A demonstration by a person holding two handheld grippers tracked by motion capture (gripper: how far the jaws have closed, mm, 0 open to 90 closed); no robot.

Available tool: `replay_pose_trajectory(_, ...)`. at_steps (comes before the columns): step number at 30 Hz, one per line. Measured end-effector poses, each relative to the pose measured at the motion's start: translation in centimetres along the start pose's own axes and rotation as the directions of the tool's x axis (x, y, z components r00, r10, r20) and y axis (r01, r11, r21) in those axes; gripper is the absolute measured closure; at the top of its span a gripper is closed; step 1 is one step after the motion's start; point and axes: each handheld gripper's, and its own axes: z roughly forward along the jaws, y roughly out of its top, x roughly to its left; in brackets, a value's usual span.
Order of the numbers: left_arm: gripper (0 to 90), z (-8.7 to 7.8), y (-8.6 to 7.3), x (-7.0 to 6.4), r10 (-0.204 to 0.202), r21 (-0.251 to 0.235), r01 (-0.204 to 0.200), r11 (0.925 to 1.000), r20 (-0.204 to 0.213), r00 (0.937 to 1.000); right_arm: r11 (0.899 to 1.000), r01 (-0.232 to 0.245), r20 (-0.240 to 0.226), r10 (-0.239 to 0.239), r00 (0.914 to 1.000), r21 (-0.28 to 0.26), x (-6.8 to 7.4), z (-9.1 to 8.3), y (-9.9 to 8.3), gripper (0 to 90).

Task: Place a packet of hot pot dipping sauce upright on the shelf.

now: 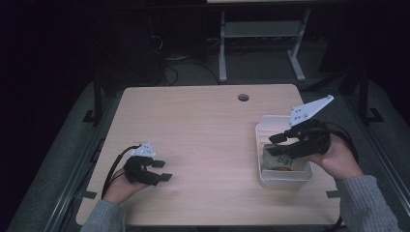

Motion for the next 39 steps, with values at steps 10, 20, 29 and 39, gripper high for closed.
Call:
replay_pose_trajectory(10, 38.7, -0.1, 0.0, 0.0, -0.004, -0.007, 0.004, 1.0000, 0.000, 1.0000, 0.999, 0.039, -0.013, -0.039, 0.9992, 0.004, 1.3, 1.5, 1.7, 53.2)
replay_pose_trajectory(20, 38.4, -0.1, 0.0, 0.0, 0.001, -0.003, -0.001, 1.0000, 0.001, 1.0000, 0.999, 0.049, -0.048, -0.048, 0.9977, 0.004, 2.3, 3.6, 2.6, 51.2)
replay_pose_trajectory(29, 38.2, -0.2, 0.0, -0.1, 0.005, -0.005, -0.005, 1.0000, 0.001, 1.0000, 0.998, 0.055, -0.084, -0.054, 0.9950, 0.009, 2.9, 5.8, 3.0, 50.0)
replay_pose_trajectory(39, 38.1, -0.2, 0.0, 0.0, 0.010, -0.002, -0.010, 1.0000, 0.000, 1.0000, 0.998, 0.064, -0.130, -0.063, 0.9896, 0.006, 3.7, 8.4, 3.4, 49.2)
